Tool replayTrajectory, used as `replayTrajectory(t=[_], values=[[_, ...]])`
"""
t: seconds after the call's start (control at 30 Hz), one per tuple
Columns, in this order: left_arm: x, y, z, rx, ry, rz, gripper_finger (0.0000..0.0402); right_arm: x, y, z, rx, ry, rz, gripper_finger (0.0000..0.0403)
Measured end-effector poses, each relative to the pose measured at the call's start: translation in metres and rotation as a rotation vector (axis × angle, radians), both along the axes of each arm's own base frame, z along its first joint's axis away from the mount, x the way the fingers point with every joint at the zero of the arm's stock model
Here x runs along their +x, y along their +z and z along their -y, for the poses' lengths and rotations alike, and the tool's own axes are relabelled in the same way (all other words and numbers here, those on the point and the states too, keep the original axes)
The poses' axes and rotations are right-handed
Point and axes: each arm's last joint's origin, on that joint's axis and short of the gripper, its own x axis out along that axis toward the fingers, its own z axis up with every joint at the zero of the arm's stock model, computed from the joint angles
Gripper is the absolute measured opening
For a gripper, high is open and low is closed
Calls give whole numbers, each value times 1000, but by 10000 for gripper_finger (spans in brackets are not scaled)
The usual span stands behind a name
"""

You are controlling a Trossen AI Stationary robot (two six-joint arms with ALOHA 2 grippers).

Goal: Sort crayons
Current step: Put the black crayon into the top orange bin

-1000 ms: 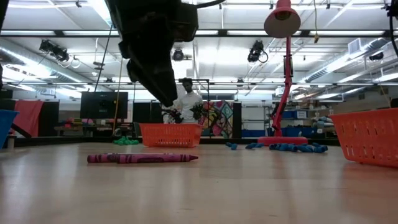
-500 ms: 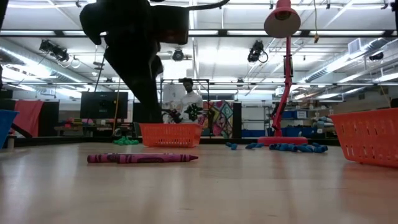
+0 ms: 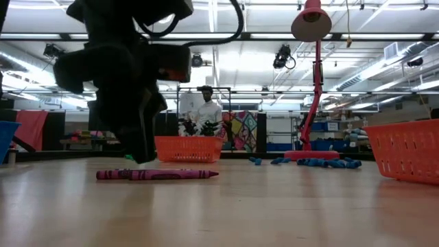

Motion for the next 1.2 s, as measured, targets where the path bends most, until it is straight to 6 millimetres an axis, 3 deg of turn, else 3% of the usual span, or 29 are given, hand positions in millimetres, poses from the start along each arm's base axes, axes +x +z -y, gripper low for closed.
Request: replayTrajectory(t=[0.87, 1.0, 1.2], values=[[3, -18, 5, 19, 11, -3, 178, 6, 1, -1, -2, 2, 28, 113], [4, -23, 6, -2, 4, -24, 143, 7, 1, -1, -5, -1, 33, 113], [4, -25, 6, -8, 19, -29, 37, 11, 3, -4, -12, 15, 93, 113]])
